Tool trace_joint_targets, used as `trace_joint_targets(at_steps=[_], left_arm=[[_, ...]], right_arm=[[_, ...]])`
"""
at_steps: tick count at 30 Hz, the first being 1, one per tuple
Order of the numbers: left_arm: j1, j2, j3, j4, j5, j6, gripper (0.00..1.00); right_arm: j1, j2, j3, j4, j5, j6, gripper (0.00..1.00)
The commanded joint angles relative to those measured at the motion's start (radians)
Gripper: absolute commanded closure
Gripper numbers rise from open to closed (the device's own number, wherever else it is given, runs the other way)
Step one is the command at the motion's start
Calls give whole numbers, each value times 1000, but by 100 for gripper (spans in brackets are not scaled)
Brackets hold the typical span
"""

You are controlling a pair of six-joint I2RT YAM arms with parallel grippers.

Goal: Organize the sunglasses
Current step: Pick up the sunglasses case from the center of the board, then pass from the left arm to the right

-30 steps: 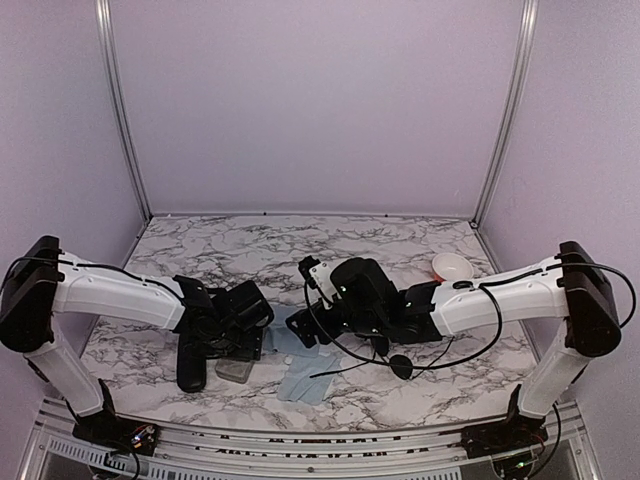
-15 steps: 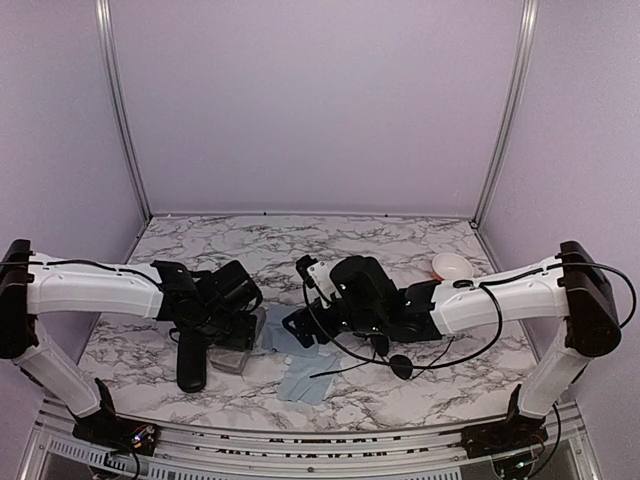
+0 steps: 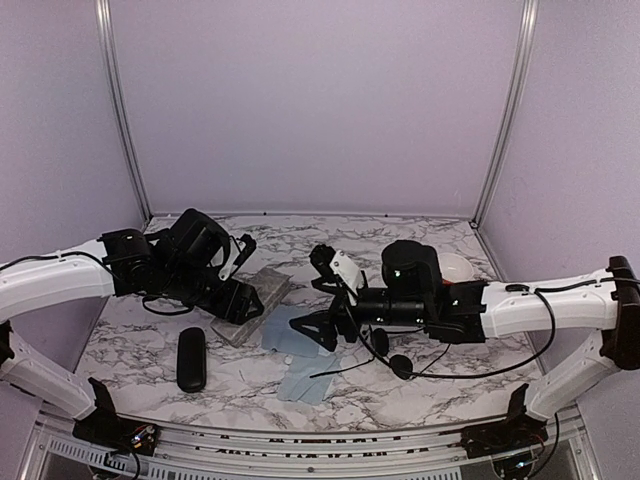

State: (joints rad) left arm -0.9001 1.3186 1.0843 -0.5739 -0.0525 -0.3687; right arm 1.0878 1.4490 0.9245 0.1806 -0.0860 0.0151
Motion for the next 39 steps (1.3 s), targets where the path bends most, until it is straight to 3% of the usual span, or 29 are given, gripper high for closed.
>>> trace_joint_targets(at_steps=[1, 8, 10, 12, 17, 22, 28, 34, 39], left_arm=[[1, -28, 51, 56, 108, 147, 46], [3, 38, 146, 74, 183, 266, 47], [10, 75, 179, 86, 253, 285, 54], [21, 99, 198, 125, 335, 289, 55], [54, 151, 264, 199, 496, 259, 54], [88, 191, 342, 232, 611, 196, 55], [113, 174, 374, 289, 656, 144, 53], [145, 154, 301, 375, 724, 85, 53], [163, 144, 249, 466, 795, 1, 53]], right_arm=[[-97, -109, -118, 169, -255, -26, 1], [-296, -157, -146, 160, -659, 78, 2], [-316, -150, -138, 167, -725, 99, 2], [-319, -142, -130, 171, -757, 103, 2], [-320, -135, -114, 193, -727, 132, 3], [-319, -120, -147, 379, -682, 301, 3], [-319, -97, -167, 532, -595, 428, 3], [-309, -10, -150, 766, -613, 625, 3], [-271, 21, -98, 755, -588, 606, 4]])
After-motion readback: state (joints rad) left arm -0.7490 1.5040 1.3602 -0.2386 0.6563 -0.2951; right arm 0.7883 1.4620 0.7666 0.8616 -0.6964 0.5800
